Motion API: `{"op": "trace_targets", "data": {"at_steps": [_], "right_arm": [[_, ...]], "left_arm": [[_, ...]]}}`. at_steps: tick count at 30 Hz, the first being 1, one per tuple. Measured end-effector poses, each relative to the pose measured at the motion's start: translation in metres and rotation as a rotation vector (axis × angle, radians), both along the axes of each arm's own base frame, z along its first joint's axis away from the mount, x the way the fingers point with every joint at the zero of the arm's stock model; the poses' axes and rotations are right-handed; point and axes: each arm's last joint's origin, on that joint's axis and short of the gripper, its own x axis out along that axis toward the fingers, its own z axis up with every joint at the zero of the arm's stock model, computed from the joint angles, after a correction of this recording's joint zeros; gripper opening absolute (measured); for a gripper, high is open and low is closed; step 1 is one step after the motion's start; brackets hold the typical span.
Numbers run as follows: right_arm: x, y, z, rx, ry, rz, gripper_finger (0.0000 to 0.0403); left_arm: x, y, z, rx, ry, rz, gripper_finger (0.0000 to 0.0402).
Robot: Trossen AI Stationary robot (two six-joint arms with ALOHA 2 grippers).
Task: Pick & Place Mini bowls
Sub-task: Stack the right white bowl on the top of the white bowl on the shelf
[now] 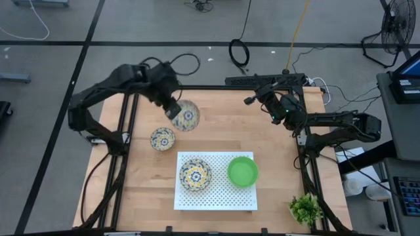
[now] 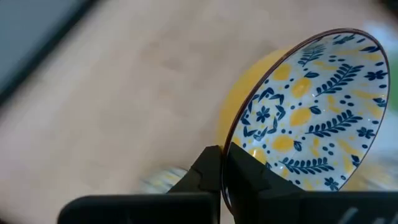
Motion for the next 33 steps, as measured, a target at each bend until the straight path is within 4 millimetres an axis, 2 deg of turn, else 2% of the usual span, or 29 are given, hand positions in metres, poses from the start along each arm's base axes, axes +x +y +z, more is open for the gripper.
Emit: {"op": "trace_targets", "data": {"at_steps": [4, 7, 12, 17, 21, 24, 33], "right_arm": [[0.001, 0.0, -0.005, 0.036, 0.023, 0.007, 0.0], [0.002, -0.001, -0.008, 0.052, 0.045, 0.001, 0.0], [0.003, 0.007, -0.008, 0.061, 0.059, -0.043, 0.0], [0.003, 0.024, -0.001, 0.045, 0.052, -0.001, 0.0], [0.002, 0.038, 0.006, 0.038, 0.021, 0.06, 0.0], [0.002, 0.046, 0.009, 0.034, 0.011, 0.095, 0.0], [0.002, 0.055, 0.011, 0.017, 0.027, 0.128, 0.0]], "left_arm": [[0.002, -0.045, 0.022, -0.077, -0.058, -0.058, 0.0008], [0.011, -0.079, 0.027, -0.113, -0.099, -0.115, 0.0008], [0.025, -0.13, 0.013, -0.131, -0.029, -0.127, 0.0008], [0.048, -0.163, -0.012, -0.154, 0.068, -0.129, 0.0008], [0.065, -0.173, -0.033, -0.21, 0.161, -0.142, 0.0008], [0.075, -0.173, -0.043, -0.26, 0.21, -0.159, 0.0008], [0.082, -0.15, -0.047, -0.304, 0.238, -0.133, 0.0008]]}}
